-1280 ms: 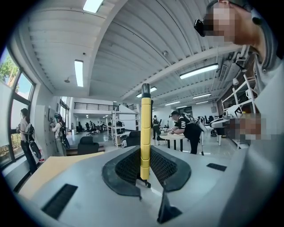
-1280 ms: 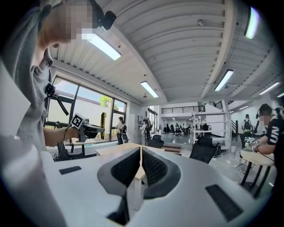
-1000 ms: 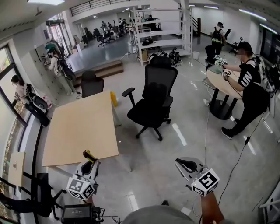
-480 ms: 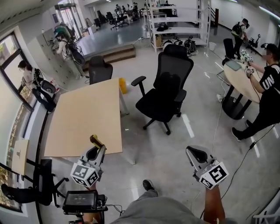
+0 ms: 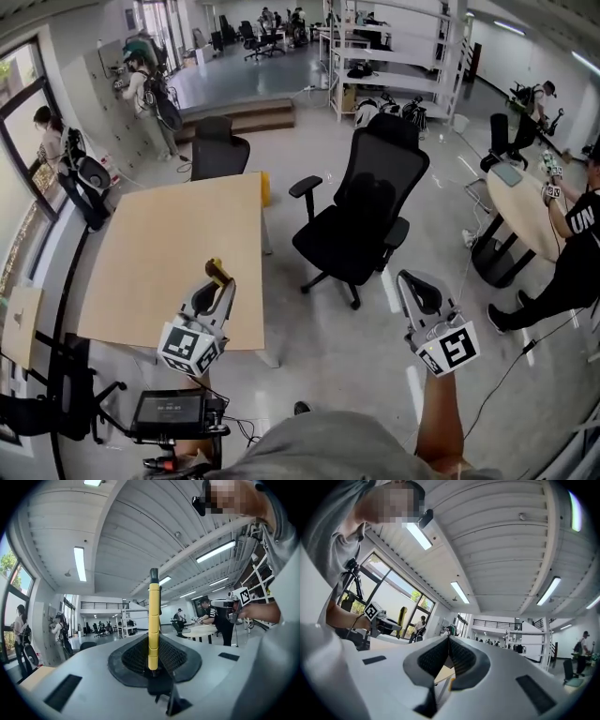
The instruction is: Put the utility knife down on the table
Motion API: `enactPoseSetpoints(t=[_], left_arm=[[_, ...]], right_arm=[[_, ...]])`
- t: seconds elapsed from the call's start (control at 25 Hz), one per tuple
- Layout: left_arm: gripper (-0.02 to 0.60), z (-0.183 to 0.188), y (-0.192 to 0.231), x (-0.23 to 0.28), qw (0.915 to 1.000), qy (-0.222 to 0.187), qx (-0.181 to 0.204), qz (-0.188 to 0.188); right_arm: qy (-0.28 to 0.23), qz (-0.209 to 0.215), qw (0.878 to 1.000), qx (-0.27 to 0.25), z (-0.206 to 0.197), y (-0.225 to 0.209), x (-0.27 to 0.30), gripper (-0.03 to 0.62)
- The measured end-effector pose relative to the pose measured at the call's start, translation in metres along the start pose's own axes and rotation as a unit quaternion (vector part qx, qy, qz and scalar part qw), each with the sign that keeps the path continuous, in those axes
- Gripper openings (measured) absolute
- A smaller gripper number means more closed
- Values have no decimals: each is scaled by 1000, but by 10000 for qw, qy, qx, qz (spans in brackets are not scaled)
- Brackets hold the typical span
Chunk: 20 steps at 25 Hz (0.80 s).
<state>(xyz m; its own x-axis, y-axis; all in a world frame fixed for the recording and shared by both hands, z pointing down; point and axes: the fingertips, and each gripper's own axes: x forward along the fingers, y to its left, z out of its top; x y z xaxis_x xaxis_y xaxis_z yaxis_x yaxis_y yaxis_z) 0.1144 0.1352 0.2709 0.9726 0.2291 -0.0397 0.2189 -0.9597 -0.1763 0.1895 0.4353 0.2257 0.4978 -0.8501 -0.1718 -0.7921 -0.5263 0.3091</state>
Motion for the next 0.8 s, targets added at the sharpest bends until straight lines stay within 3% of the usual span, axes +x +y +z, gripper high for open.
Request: enactPoseSetpoints(t=[0.52,0.8], left_arm=[[57,-22,74,5,9981,245,-146,553],[57,-32,100,39,9942,443,-162,969]], right_arm=[[2,589,9981,204,-17,-5,100,10],[-169,1118,9930,352,-41,-30,154,9]])
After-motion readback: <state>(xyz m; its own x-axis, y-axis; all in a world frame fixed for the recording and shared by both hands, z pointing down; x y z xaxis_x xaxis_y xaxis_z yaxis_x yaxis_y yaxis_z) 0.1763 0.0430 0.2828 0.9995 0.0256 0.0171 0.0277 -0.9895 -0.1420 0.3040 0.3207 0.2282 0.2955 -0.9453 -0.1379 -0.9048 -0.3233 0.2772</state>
